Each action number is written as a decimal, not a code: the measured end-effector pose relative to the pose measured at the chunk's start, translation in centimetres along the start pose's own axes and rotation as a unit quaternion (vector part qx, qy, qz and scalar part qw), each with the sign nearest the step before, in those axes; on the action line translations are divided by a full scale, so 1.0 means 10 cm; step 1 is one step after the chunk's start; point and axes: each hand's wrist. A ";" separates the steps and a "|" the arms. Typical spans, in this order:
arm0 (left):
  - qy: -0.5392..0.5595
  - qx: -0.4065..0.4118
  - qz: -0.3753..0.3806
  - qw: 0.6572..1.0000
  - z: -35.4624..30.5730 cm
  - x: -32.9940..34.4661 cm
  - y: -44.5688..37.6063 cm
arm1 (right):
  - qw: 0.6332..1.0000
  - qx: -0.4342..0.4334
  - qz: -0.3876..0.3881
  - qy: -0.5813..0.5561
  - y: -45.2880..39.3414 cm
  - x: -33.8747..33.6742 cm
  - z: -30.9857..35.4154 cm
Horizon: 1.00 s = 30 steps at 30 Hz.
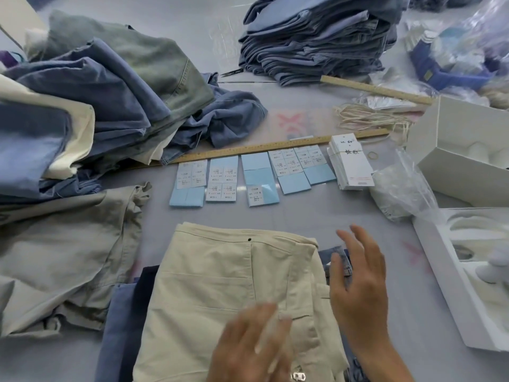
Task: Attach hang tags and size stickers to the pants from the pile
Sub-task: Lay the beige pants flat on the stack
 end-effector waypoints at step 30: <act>-0.228 -0.236 -0.036 0.944 1.52 0.57 0.24 | 0.965 -0.171 0.148 0.133 0.28 0.74 -0.02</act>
Point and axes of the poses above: each hand's wrist, its own y-axis away from the middle knuckle, its own x-axis out of the palm, z = x × y, and after that the axes turned 3 degrees about -z, right-handed
